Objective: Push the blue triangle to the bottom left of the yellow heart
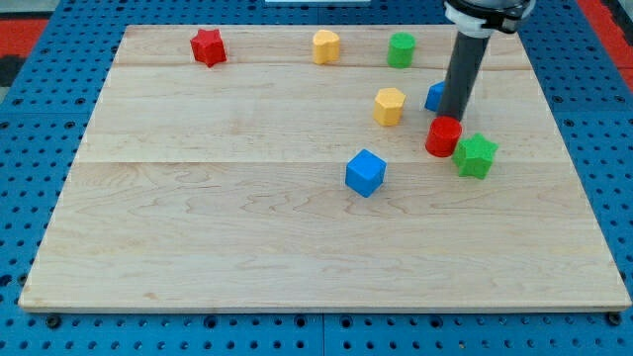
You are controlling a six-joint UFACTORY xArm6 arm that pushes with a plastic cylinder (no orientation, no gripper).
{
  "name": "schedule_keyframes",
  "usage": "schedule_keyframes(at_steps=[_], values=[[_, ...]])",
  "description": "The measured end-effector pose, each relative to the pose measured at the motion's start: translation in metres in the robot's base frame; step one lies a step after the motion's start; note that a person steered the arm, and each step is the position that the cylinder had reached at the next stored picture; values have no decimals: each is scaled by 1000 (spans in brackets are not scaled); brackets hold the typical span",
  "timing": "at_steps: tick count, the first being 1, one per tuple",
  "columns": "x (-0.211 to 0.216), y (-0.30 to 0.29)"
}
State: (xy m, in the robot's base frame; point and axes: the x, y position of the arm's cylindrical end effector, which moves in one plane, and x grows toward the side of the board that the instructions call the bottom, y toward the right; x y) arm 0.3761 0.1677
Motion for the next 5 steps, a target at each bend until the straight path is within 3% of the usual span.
schedule_keyframes(at_steps=[1, 2, 3, 4, 5], values=[[27, 16], [34, -30], [25, -128], [49, -136], [59, -211]])
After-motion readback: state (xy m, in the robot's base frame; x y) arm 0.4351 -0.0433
